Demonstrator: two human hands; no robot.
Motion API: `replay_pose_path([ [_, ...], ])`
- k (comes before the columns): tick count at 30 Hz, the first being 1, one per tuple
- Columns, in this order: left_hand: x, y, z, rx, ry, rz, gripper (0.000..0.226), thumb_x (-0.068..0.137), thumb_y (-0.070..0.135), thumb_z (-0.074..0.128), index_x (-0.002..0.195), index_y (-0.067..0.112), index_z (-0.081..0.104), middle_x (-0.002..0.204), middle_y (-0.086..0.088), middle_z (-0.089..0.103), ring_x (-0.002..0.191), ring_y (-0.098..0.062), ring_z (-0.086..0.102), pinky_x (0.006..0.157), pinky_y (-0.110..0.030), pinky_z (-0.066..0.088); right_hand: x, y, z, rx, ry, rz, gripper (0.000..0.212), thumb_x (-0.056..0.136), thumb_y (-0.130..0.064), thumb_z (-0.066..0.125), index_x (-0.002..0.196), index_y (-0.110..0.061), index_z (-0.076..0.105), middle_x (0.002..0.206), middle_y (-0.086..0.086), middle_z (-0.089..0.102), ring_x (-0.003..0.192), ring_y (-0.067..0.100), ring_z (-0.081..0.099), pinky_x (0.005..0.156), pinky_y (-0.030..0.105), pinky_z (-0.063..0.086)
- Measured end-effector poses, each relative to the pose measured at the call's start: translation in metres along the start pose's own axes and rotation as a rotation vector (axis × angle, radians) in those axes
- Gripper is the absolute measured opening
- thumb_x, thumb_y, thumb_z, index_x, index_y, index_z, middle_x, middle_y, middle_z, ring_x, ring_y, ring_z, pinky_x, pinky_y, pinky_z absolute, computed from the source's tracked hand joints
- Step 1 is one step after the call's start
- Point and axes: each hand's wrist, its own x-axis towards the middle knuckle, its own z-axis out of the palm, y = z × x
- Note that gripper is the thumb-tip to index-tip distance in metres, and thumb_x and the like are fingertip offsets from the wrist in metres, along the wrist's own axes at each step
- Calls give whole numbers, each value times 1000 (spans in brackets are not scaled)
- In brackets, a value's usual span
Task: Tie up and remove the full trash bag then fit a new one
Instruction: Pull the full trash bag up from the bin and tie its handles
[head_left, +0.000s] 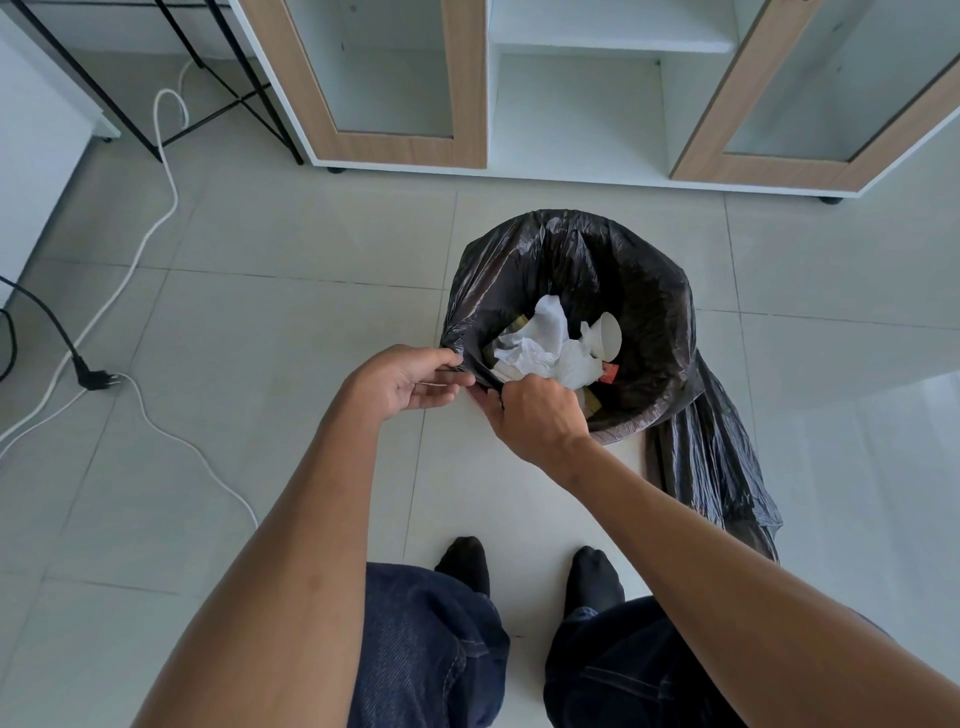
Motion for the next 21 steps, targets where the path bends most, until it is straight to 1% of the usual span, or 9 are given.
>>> replay_pose_path([
  [3,1,-1,2,53,45,21,8,93,17,64,94,10,65,65,-2,75,44,-6,62,48,-19,56,2,-3,-2,22,-30,-2,57,102,-54,29,66,-15,51,65,4,48,70,28,63,54,32,37],
  [6,5,-3,3,81,88,50,15,91,17,67,101,6,67,75,-6,75,49,-9,63,53,-22,59,7,-2,-6,70,-59,25,57,100,-56,34,79,-10,60,73,8,58,74,30,66,55,31,39],
  [8,6,-4,4,90,93,58,20,91,17,68,106,3,67,80,-9,75,50,-11,64,56,-25,61,9,1,-10,202,-39,21,49,98,-52,45,89,-7,61,73,9,59,72,32,65,55,32,41],
  [11,8,-6,5,94,109,64,24,90,17,69,109,2,67,80,-10,76,52,-12,66,57,-27,62,5,8,-15,369,65,-95,35,95,-38,57,102,-4,55,70,11,63,61,32,58,52,33,42],
  [13,9,-6,5,94,118,68,25,89,17,70,109,1,67,80,-10,77,54,-13,68,57,-27,62,0,10,-18,417,97,-152,30,94,-36,52,98,-7,57,66,9,62,55,29,51,50,31,37],
  [15,10,-7,5,93,123,71,26,88,16,71,108,1,67,79,-10,77,57,-15,69,58,-28,62,-5,11,-20,469,84,-169,40,88,-40,36,87,-10,62,66,6,61,56,26,50,49,32,35],
  [16,10,-8,4,92,123,73,26,88,16,71,108,1,67,79,-10,77,58,-15,69,59,-29,62,-7,11,-19,475,77,-167,42,85,-40,33,84,-11,64,67,6,60,58,26,51,49,32,35],
  [19,11,-8,4,86,120,76,27,88,17,72,109,1,67,78,-10,77,55,-15,70,56,-28,61,-8,10,-15,455,92,-137,33,93,-32,45,80,-9,65,67,5,60,58,28,52,50,32,36],
  [21,11,-8,3,85,117,77,27,88,17,72,109,0,67,75,-9,77,53,-14,70,53,-26,60,-6,9,-13,412,105,-105,36,96,-33,48,77,-7,64,65,5,61,57,28,50,50,30,33],
])
